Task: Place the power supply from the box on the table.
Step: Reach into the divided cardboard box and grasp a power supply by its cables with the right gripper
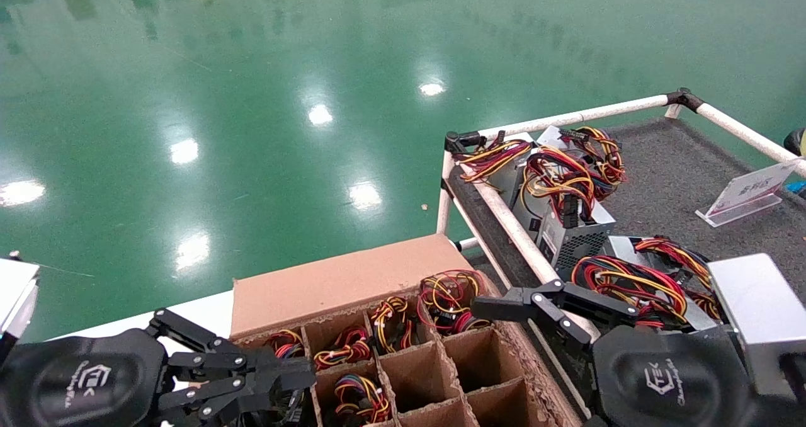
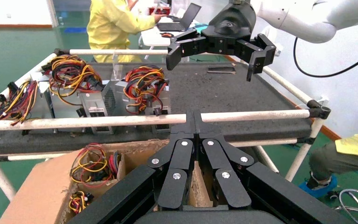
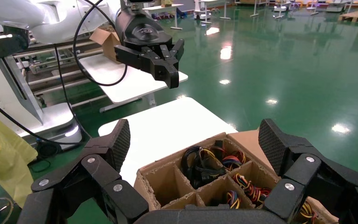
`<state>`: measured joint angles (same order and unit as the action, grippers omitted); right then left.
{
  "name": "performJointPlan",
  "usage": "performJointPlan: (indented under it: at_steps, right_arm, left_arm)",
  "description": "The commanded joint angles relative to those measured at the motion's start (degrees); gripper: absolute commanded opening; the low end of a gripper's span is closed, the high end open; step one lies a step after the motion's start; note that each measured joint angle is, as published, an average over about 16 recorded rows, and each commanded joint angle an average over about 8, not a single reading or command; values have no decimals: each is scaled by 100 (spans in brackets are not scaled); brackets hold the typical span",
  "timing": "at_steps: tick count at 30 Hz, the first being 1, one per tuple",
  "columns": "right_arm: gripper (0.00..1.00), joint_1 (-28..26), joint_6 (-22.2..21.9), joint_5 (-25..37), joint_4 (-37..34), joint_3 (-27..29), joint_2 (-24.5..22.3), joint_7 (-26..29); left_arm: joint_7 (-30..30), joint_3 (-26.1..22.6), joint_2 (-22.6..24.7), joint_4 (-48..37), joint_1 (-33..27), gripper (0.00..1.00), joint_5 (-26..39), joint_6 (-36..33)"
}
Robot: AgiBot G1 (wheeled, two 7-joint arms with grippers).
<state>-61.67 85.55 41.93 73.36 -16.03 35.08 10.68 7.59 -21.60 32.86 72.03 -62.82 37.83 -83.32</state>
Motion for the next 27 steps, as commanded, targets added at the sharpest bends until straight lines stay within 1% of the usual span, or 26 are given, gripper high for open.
performJointPlan:
  at_steps: [1,5,6,7,11,19,27]
  right_arm:
    - [100,-1,-1,0,-1,0,0,0]
    - [100,2,-2,2,-1,-1,1,2]
    - [100,3,-4,4,-3,-3,3,2]
    - [100,4,-9,8,-7,-7,8,6]
    - [100,8,-42,103,-55,-73,66,16]
    - [100,-18,4,616,-301,-375,210,-29]
    - [100,-221,126,1133,-707,-716,562,-168]
  left_arm:
    - [0,0,0,0,0,38,0,0]
    - [0,0,0,0,0,88,0,0]
    - [0,0,0,0,0,97,0,0]
    - [0,0,0,0,0,100,0,0]
    - [0,0,0,0,0,100,0,0]
    - [0,0,0,-1,-1,100,0,0]
    - [0,-1,0,-1,-1,100,0,0]
